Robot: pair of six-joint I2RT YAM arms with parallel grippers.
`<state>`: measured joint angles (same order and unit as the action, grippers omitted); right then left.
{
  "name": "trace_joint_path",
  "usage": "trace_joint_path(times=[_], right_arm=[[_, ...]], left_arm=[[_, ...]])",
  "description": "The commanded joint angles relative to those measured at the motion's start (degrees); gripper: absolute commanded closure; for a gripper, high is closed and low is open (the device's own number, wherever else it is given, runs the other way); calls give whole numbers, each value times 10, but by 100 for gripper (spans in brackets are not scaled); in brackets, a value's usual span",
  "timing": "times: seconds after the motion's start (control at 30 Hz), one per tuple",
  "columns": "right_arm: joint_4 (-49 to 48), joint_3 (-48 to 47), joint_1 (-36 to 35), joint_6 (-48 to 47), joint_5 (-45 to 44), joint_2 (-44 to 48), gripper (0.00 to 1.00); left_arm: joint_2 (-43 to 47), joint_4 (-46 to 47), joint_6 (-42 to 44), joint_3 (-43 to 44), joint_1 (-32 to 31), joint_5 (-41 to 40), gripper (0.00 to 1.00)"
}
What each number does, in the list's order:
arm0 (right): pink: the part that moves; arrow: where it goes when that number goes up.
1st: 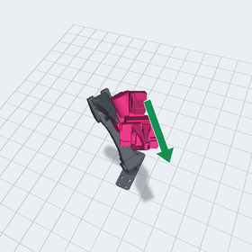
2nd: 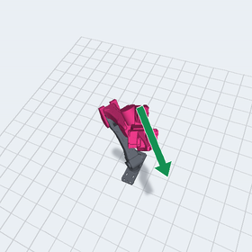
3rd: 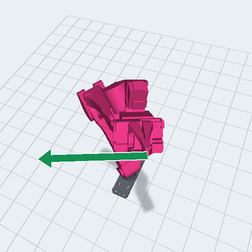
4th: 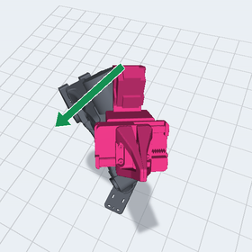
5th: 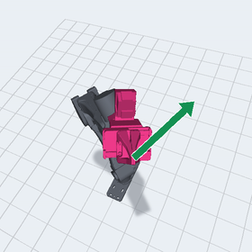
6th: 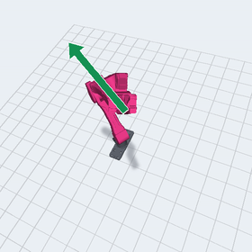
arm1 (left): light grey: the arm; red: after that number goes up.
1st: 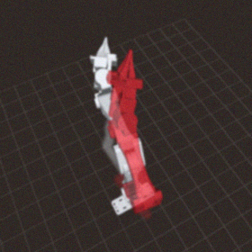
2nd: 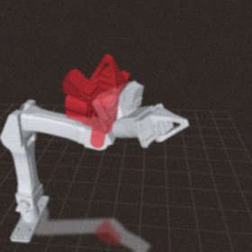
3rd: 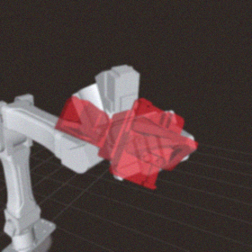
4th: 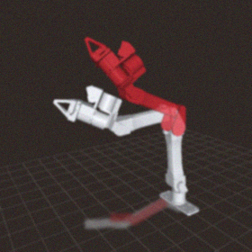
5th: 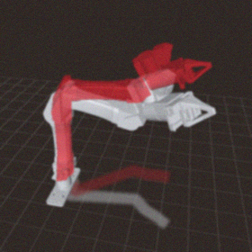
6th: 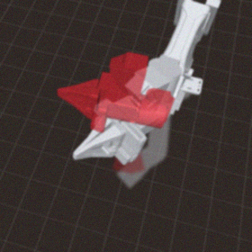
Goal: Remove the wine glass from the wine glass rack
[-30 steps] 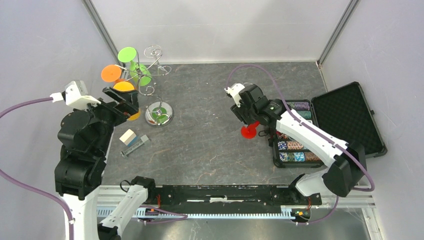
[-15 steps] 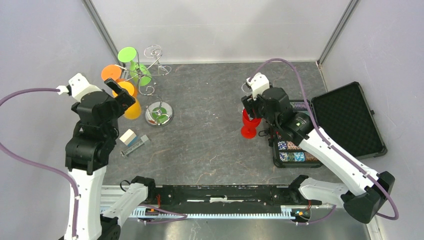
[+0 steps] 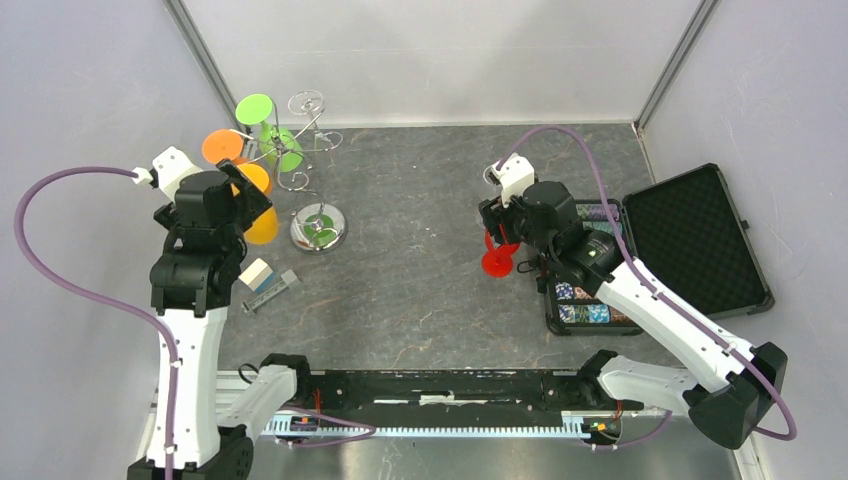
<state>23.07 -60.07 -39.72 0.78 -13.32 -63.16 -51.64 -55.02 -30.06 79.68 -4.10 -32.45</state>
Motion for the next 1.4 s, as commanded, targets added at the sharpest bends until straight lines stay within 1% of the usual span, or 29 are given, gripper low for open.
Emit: trace_joint_path(times=[0.0,0.13,0.2,0.37,0.43,0.53,0.67,0.73,0.87,0.97,1.03,1.1,1.23,1.37], right_arm=[[-28,4,1,10,18,13,27],[-29,11,1,8,18,19,27],[-32,16,1,8,16,23,27],[-32,22,1,8,14,28,27],[-33,23,1,7,14,28,27],[-35,27,1,7,13,27,27],[-40,33,1,7,14,27,27],[-43,34,1,7,16,27,27],[-46,39,1,7,16,29,27],[-51,43,1,7,15,32,27],[-53,46,1,7,15,34,27],[-53,48,1,6,14,35,27],[-55,54,1,5,9,40,27],[-62,62,1,5,8,44,27]], left_arm=[[-7,64,-9,-18,66,102,5],[-6,105,-31,-35,138,201,6],[-7,123,-44,-46,161,249,7],[-11,144,-74,-71,210,342,17],[-11,152,-80,-80,226,364,22],[-12,153,-89,-89,235,379,28],[-3,155,-104,-97,238,387,44],[2,154,-110,-96,237,387,49],[7,142,-125,-86,239,394,50],[13,142,-141,-88,238,405,38],[17,142,-153,-88,238,411,37],[21,147,-163,-88,239,417,42],[30,151,-177,-88,239,417,57],[45,176,-201,-120,239,413,63]])
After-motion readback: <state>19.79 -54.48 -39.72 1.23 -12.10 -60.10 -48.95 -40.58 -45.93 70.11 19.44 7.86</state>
